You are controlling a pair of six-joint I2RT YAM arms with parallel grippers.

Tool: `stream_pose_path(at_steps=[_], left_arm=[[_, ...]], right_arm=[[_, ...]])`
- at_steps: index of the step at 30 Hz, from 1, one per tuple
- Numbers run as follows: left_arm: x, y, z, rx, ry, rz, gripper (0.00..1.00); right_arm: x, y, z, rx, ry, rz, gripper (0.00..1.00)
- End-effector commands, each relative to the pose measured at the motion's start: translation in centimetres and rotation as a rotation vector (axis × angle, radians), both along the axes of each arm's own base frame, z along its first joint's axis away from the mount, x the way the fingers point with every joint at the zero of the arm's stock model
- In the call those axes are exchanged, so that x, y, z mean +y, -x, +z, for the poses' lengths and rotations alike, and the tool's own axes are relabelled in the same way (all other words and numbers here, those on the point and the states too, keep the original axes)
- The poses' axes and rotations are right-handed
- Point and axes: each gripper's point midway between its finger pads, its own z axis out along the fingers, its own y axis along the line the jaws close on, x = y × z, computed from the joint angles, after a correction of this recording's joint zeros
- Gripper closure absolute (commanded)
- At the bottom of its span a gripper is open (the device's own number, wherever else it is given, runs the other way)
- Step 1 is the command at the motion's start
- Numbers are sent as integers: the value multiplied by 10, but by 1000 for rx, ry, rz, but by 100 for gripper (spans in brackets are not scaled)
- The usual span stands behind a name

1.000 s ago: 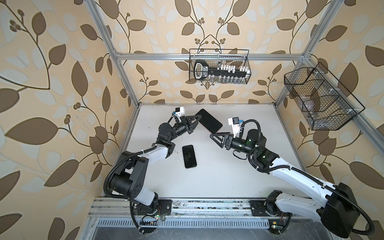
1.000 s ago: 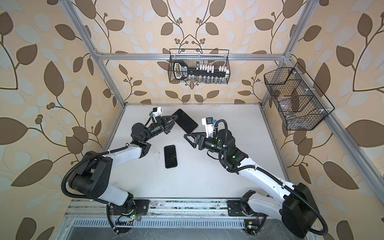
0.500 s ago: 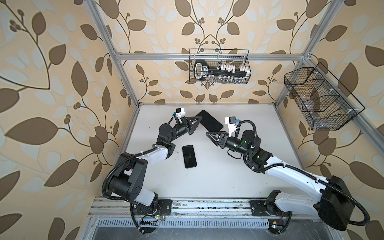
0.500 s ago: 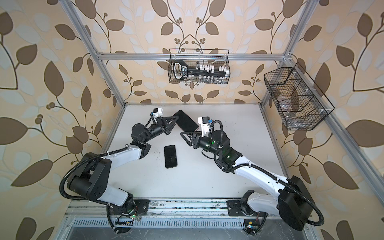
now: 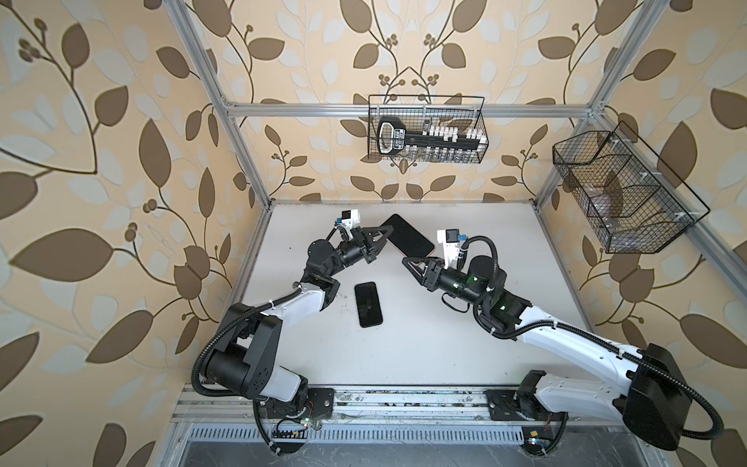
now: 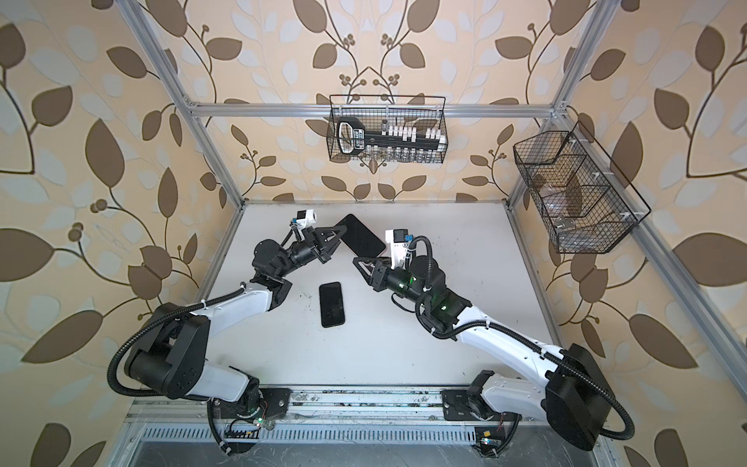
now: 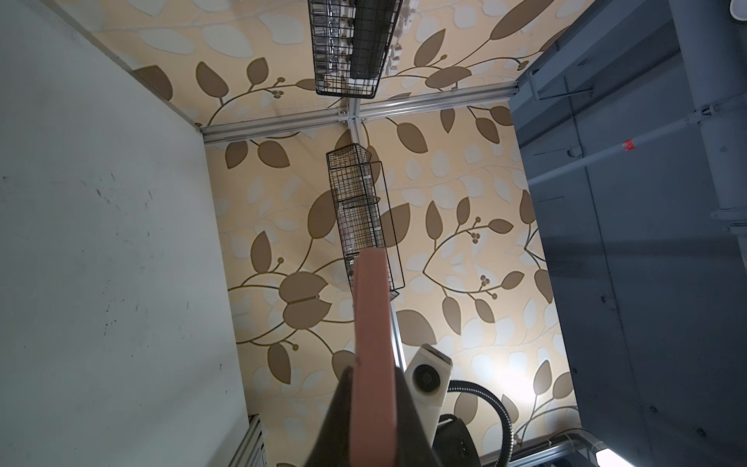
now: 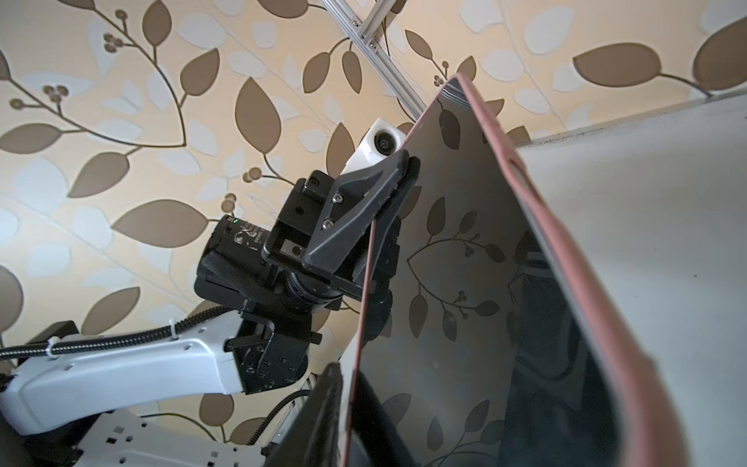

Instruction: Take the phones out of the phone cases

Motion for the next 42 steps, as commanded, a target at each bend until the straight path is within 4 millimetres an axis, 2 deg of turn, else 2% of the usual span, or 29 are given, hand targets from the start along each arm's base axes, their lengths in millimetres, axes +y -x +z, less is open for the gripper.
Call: stream_pose_path(at_steps=[1, 21, 29, 39, 42], left_arm=[[4, 8, 31, -117, 19, 33, 100], [5, 5, 23, -56, -2, 46, 100], [5, 5, 20, 13, 4, 44, 100], [9, 13, 25, 53, -39, 63, 100], [10, 17, 32, 58, -44, 63, 100]], right_arm=[[-1, 4, 33, -88, -18, -12, 67], [0, 12, 38, -196, 111, -61, 84], [4, 14, 29, -255, 227, -79, 84], [2, 17, 24, -301, 318, -113, 84], [1, 19, 22, -326, 355, -123, 84]])
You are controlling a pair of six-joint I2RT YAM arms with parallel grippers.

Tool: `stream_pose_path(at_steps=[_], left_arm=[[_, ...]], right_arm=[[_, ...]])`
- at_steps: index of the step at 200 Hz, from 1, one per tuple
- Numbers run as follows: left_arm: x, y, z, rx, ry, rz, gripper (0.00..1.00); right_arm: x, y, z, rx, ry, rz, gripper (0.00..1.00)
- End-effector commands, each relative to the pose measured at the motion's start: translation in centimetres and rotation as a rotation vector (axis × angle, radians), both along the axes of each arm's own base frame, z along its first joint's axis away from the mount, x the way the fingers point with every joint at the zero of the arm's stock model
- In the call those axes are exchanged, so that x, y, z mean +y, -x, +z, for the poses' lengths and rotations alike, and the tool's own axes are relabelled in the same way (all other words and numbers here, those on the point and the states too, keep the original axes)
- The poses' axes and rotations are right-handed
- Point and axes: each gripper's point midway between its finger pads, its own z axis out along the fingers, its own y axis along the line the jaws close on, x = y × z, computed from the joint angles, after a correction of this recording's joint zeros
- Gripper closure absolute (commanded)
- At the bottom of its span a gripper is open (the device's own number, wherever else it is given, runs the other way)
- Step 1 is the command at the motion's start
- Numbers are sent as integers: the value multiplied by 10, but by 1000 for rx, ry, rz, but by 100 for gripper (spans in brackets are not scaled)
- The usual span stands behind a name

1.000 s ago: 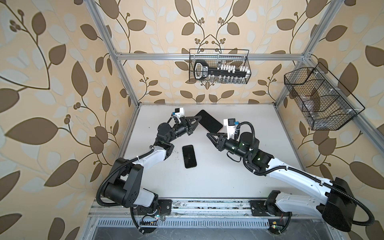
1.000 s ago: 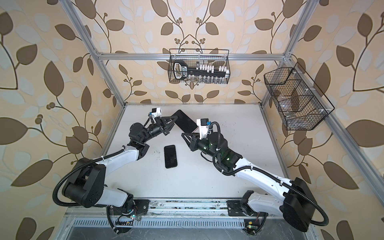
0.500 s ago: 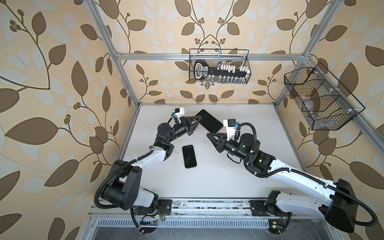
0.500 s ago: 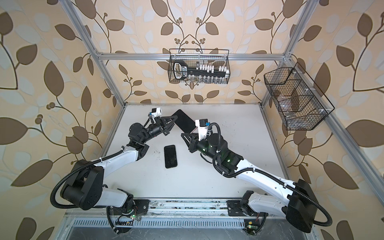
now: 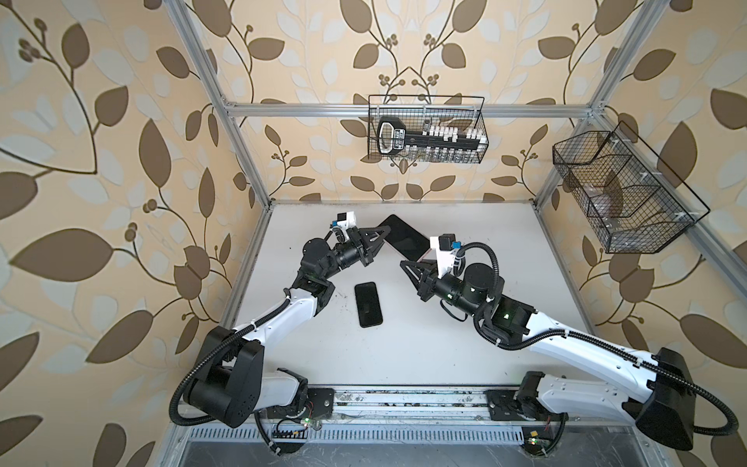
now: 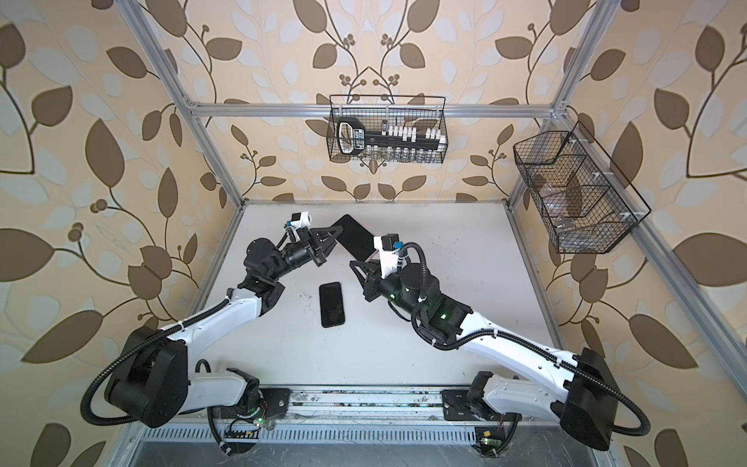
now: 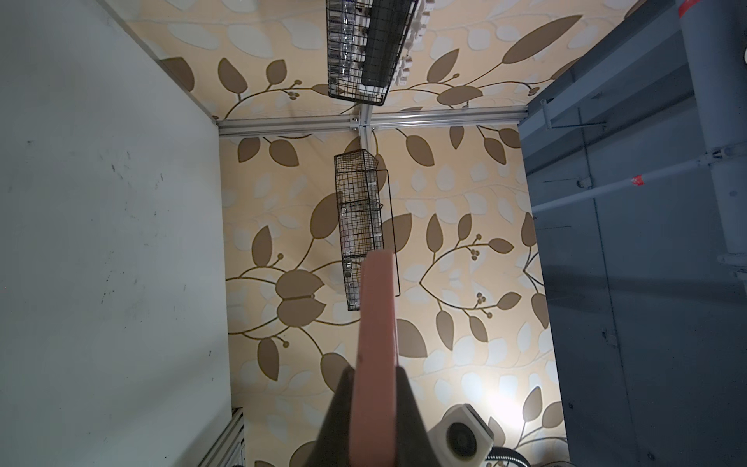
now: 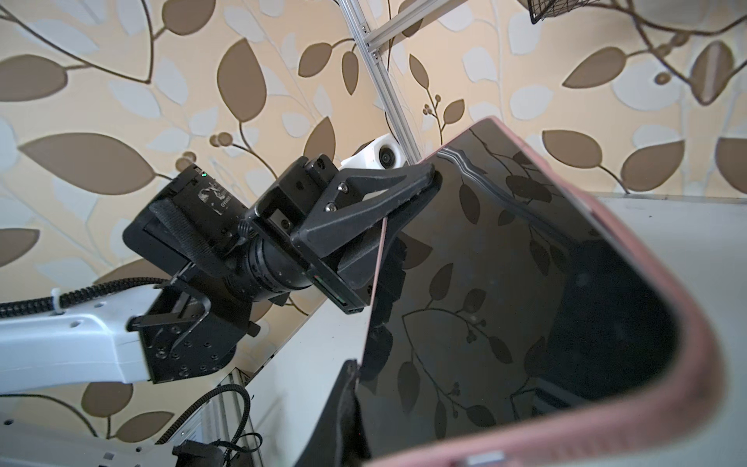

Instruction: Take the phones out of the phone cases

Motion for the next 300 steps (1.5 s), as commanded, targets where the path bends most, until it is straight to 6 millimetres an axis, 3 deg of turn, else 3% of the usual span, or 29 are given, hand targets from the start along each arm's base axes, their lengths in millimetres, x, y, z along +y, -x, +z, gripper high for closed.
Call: stream_pose_path(at_steps=[1, 71, 91, 106, 131, 156, 176, 213, 241, 300], left_arm=[[2, 5, 25, -58, -37, 27, 100], [4, 10, 37, -67, -28, 26, 100], [4, 10, 38, -77, -28, 26, 100], [3, 10, 41, -90, -26, 23, 100], [-1, 9, 46, -121, -39, 3, 100], [-4, 8, 49, -155, -44, -12, 100], [-7, 9, 52, -186, -36, -39, 100], [-10, 9, 46, -200, -51, -52, 100], [-9, 9, 43, -205, -80, -40, 100], [-7, 10, 41, -201, -92, -31, 100]], right_arm=[[-6, 0, 5, -118, 142, -44, 84], [-10, 4, -2, -132, 191, -67, 82], [-11, 4, -6, -86, 148, -37, 77], [-14, 3, -12, -27, 78, 2, 66], [-14, 9, -15, 88, -95, 146, 30], [-13, 16, -11, 176, -236, 243, 18], [-15, 16, -6, 225, -329, 262, 16], [-9, 26, 25, 182, -418, 341, 16], [-5, 21, 29, 192, -428, 330, 15], [-1, 11, 30, 188, -443, 306, 33]])
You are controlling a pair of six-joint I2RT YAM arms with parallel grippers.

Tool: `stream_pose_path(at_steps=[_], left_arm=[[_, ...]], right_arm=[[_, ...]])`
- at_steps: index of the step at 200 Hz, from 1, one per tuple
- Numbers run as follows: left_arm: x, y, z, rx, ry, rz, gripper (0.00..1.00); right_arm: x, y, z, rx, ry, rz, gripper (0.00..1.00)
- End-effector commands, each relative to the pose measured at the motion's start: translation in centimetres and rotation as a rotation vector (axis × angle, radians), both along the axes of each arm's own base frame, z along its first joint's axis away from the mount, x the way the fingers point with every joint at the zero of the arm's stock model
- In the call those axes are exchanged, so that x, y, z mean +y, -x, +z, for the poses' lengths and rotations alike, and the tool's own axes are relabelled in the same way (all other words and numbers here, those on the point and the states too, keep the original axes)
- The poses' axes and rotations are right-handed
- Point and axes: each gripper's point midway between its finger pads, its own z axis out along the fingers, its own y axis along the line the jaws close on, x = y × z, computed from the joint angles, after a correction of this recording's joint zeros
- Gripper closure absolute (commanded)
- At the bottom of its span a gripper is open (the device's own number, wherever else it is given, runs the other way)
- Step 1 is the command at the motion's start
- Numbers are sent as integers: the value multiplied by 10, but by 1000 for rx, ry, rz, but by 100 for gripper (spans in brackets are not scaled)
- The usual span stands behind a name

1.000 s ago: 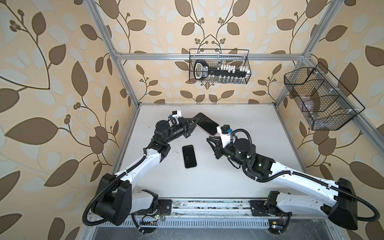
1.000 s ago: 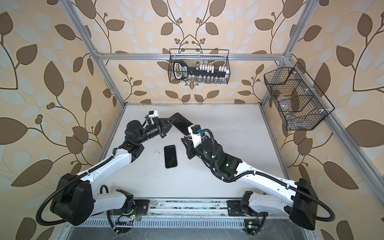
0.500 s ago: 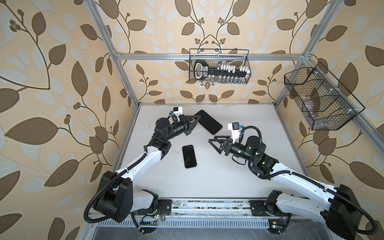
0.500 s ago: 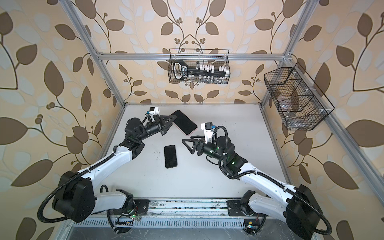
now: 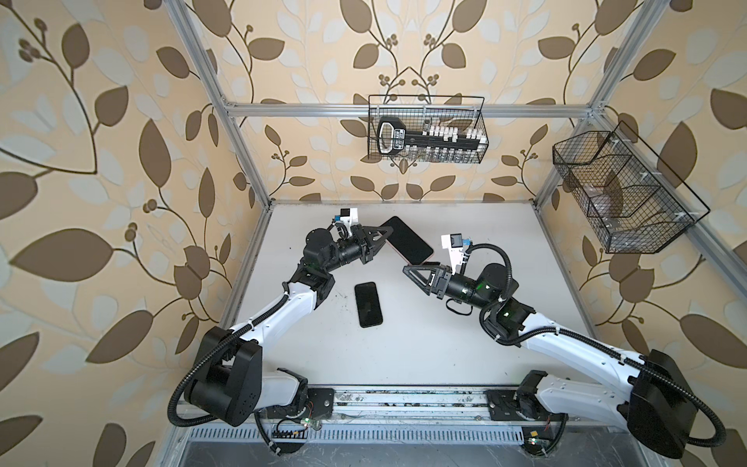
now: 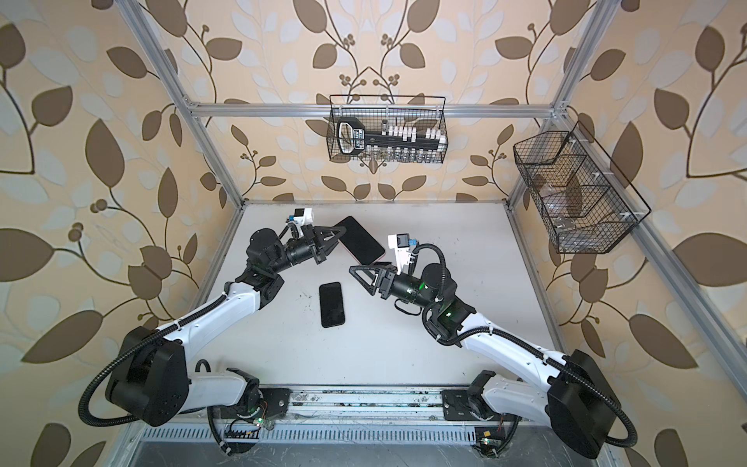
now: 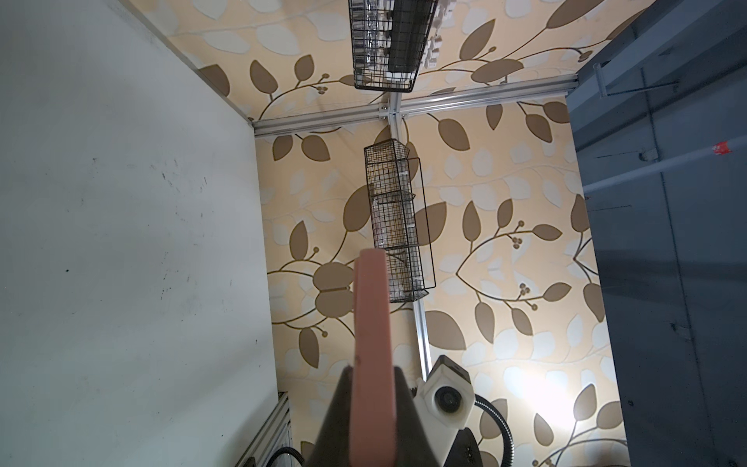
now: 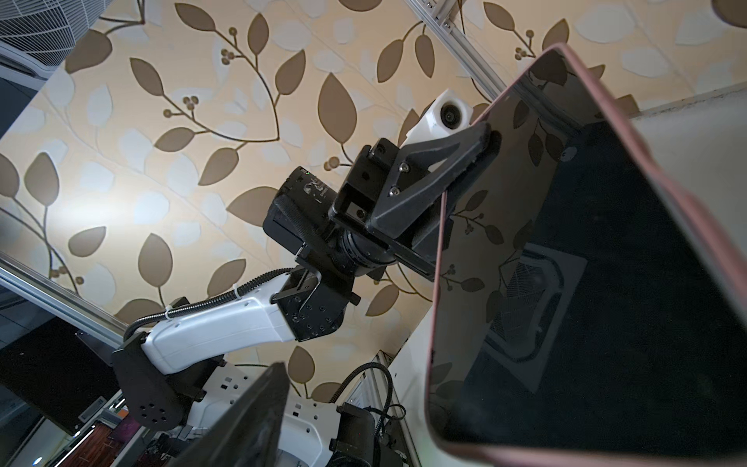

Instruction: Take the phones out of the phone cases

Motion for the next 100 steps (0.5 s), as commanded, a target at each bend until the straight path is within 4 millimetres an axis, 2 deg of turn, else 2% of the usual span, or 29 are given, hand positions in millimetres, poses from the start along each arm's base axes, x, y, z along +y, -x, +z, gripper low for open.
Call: stream_pose_path(at_steps=[1, 37, 100], left_arm=[[2, 15, 46, -156, 36, -12, 100], [3, 15, 45, -151, 36, -4, 100], [4, 13, 42, -135, 41, 10, 100]], right_arm=[[3, -1, 30, -54, -66, -1, 34], [5, -2, 31, -69, -60, -12, 55], [1, -1, 31, -117, 18, -87, 68]])
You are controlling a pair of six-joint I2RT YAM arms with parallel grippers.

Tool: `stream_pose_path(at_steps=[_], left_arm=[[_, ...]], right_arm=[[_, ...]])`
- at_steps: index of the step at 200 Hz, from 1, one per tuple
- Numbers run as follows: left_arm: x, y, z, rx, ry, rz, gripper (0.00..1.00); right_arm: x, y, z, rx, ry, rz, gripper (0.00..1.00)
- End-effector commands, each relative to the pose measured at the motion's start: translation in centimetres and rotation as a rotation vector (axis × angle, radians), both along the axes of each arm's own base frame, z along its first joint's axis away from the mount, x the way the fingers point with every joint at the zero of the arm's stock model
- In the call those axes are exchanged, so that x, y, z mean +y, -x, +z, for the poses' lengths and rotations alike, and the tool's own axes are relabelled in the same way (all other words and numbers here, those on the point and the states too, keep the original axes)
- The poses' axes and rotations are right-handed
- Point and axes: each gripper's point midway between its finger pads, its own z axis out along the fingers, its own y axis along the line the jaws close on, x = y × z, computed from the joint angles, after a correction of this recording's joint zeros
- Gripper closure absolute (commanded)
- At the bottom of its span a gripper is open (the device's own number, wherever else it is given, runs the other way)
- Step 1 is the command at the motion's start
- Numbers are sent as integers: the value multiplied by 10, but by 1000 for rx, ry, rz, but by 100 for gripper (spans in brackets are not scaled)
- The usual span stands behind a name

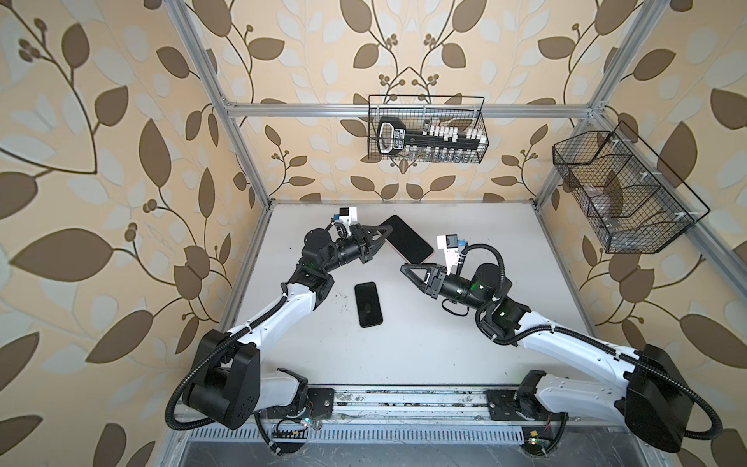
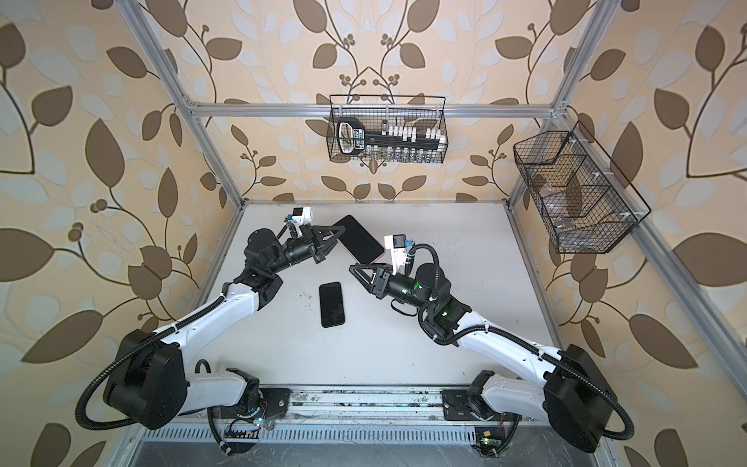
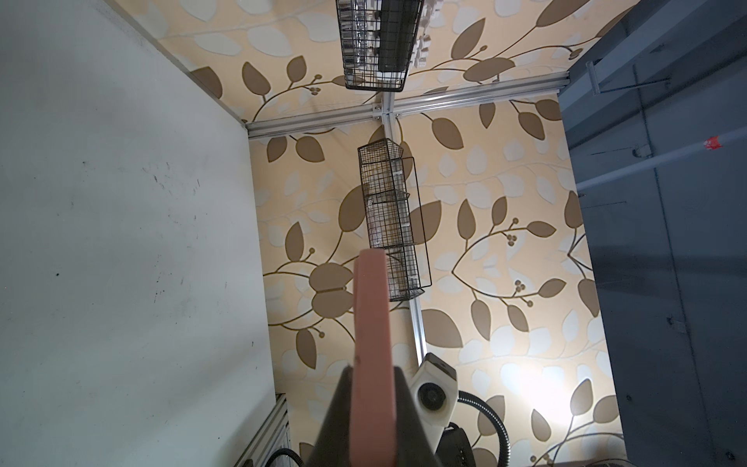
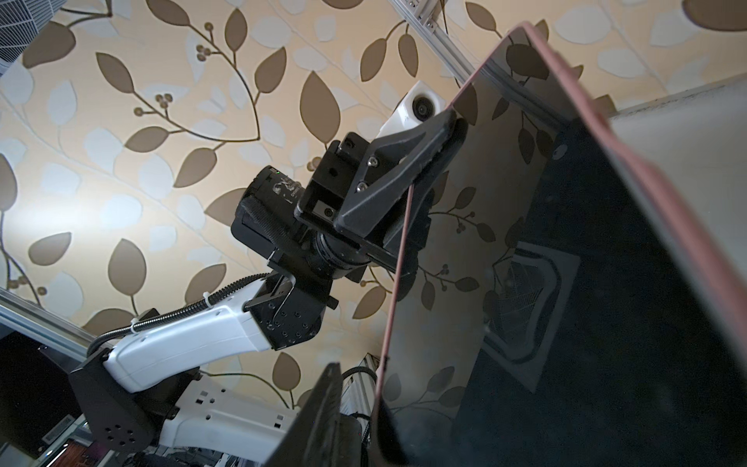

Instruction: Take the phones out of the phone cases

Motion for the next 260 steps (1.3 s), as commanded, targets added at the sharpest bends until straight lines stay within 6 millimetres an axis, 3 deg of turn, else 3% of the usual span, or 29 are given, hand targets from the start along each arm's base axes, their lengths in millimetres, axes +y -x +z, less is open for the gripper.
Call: stream_pose_path(at_steps=[1, 63, 128, 138, 160, 177, 208, 260], left_arm=[[3, 10, 36, -121, 34, 9, 100], [6, 11, 34, -105, 43, 30, 100], [7, 12, 36, -100, 53, 35, 100], [7, 13, 37, -105, 54, 36, 100], [8, 13, 37, -111, 54, 36, 100], [7, 13, 38, -119, 59, 34, 100], [8, 13, 38, -121, 62, 35, 100], [9, 13, 39, -124, 65, 42, 100]], right_arm=[[-5, 3, 38, -108, -29, -37, 69], [-7, 2, 38, -160, 52, -113, 78], [-9, -1, 33, -195, 131, -150, 80], [-8, -1, 31, -189, 131, -143, 76], [-7, -2, 31, -136, 54, -108, 51], [-11, -3, 31, -85, -41, -95, 45], [-16, -1, 40, -45, -148, -88, 46], [-9, -3, 48, -3, -226, -114, 59]])
